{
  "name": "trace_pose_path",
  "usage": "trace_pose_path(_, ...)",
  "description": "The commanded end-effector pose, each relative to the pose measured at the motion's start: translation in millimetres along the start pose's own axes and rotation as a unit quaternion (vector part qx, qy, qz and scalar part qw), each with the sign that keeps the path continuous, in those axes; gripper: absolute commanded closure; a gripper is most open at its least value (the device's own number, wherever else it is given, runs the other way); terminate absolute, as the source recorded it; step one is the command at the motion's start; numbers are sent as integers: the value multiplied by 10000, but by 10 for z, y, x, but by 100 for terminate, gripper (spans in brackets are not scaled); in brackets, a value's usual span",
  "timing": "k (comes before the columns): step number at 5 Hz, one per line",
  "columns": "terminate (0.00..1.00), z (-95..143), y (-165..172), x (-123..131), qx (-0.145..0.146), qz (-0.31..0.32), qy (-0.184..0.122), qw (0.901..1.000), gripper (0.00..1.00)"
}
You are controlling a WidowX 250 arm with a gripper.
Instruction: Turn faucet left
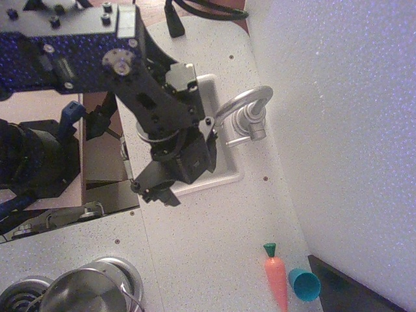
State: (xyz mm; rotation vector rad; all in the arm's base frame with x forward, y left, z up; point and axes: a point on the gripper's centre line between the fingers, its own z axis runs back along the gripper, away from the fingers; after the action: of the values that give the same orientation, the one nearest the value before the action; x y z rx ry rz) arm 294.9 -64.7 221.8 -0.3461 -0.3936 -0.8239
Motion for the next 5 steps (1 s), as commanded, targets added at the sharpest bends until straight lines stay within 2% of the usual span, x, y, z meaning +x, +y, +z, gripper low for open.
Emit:
trace_pose_path(1,0,0,0,0,0,0,0,10000,0)
trace_pose_path(2,0,-305,193,40,-223,-79,320,9992,0)
trace_pose_path(3,0,-498,232,94,-354,-189,520,9978,0)
trace_pose_path(4,0,-625,203,151,-515,-331,514,9968,0)
trace_pose_path(5,0,-642,129,103,-595,-390,484,9963,0)
